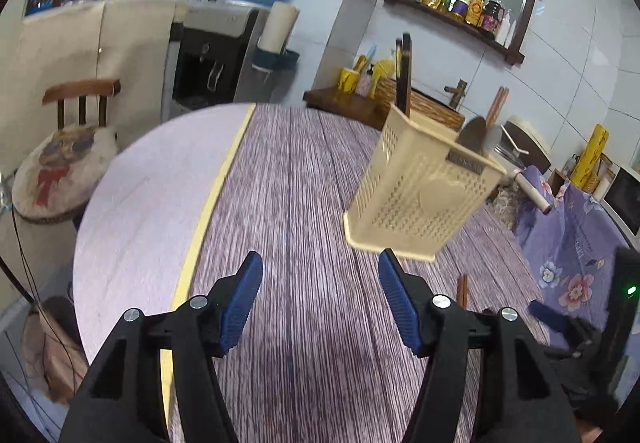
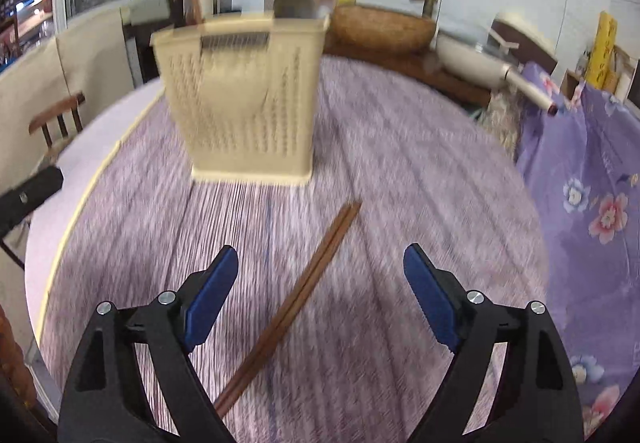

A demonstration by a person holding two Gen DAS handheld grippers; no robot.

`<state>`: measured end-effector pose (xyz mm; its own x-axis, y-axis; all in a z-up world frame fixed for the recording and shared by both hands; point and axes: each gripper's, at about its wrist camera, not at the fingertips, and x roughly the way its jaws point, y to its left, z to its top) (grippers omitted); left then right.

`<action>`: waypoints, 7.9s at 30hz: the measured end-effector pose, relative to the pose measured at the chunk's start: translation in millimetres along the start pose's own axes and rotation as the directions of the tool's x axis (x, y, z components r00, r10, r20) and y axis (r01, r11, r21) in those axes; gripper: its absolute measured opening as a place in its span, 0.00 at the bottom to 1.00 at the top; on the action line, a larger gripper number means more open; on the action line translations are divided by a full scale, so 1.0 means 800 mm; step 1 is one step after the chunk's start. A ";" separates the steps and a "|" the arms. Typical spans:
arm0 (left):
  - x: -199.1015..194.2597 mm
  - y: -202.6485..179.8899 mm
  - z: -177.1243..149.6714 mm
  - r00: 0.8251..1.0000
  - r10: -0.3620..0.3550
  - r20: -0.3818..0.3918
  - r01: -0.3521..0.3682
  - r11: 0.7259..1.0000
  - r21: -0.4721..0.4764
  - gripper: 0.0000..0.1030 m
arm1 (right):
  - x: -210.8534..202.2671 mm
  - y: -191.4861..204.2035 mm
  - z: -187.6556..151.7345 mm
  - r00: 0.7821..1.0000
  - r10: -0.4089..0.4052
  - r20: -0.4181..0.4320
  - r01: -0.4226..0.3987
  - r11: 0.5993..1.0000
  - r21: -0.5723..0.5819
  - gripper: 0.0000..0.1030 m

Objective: Organize utensils
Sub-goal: 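Move both grippers toward the two wooden chopsticks on the table, then close the right gripper on one wooden chopstick while the left gripper closes on the other, then lift both wooden chopsticks and lower them into the cream holder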

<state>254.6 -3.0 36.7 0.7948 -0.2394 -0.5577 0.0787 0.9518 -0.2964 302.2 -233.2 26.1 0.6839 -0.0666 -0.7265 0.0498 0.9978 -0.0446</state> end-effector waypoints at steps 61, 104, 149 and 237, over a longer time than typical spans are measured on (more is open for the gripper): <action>0.010 -0.051 -0.052 0.993 -0.070 -0.096 0.077 0.995 0.064 0.59 | 0.032 -0.065 -0.038 0.986 0.064 -0.156 -0.055 0.997 0.061 0.57; 0.041 -0.073 -0.052 0.981 -0.058 -0.188 0.078 0.992 0.103 0.59 | 0.122 -0.077 0.026 0.982 -0.029 -0.185 0.063 0.981 0.183 0.29; 0.199 -0.200 -0.032 0.943 0.090 -0.320 0.030 0.936 0.351 0.09 | 0.117 -0.128 0.016 0.979 -0.021 -0.204 0.057 0.983 0.175 0.10; -0.090 -0.151 0.258 0.932 -0.171 0.321 0.123 0.979 0.162 0.07 | -0.203 -0.068 0.270 0.879 0.265 0.397 -0.304 0.952 0.040 0.08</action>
<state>312.2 -61.4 272.3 0.9202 -0.3238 -0.2201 0.2727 0.9335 -0.2330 345.6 -278.0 294.2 0.9033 0.2032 -0.3778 -0.1320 0.9696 0.2059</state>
